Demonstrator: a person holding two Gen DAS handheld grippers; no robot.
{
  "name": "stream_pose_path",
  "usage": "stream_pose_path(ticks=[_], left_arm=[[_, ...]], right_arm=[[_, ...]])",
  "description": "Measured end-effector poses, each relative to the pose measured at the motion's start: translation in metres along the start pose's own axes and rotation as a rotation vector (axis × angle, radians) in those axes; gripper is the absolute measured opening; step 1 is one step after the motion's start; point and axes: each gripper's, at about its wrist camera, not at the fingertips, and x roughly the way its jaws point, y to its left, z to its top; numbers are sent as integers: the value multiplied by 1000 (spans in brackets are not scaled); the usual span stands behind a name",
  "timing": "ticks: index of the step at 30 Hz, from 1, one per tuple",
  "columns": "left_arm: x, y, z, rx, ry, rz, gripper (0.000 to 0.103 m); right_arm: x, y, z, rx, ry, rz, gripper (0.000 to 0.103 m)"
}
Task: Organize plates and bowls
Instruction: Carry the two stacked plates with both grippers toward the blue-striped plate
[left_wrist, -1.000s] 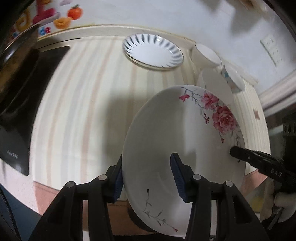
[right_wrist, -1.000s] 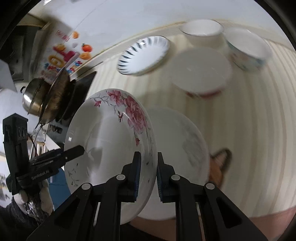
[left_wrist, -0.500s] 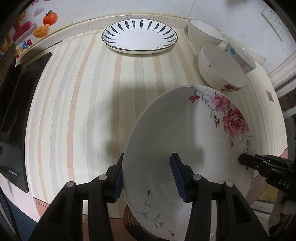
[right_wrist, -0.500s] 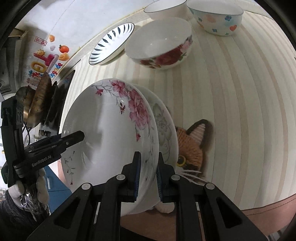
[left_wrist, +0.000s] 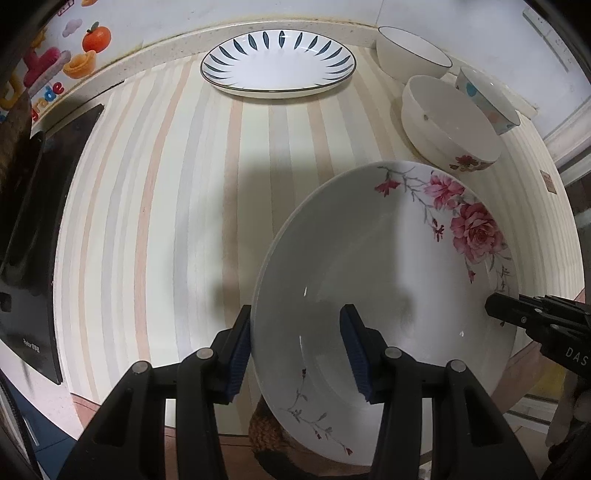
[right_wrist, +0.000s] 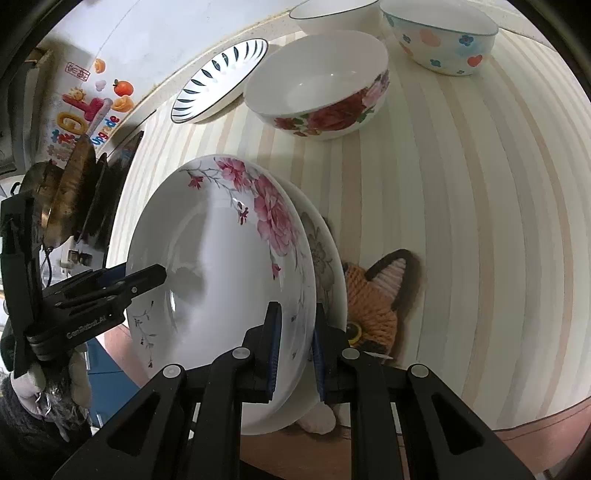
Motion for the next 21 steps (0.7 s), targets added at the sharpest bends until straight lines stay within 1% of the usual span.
stream_pose_path(ticks=[7,10,14,18,21], left_arm=[[0,-7,0,19,-2,11,44],[-1,-4,1,13,1,-1,44],[-6,-3,1,19,-7,1,44],[-19,1,3,9,-23,-3,44],[-37,7,10,-6,-50,-9,44]], right_arm=[[-6,-1,1,15,-10,-18,18],[-9,-2,-1,28,-6,-9,18],[-10,-3,-5,46,5,-3,18],[-13,-7,-9,62,17,16,18],[-18,-9,-10,61,18,22,20]])
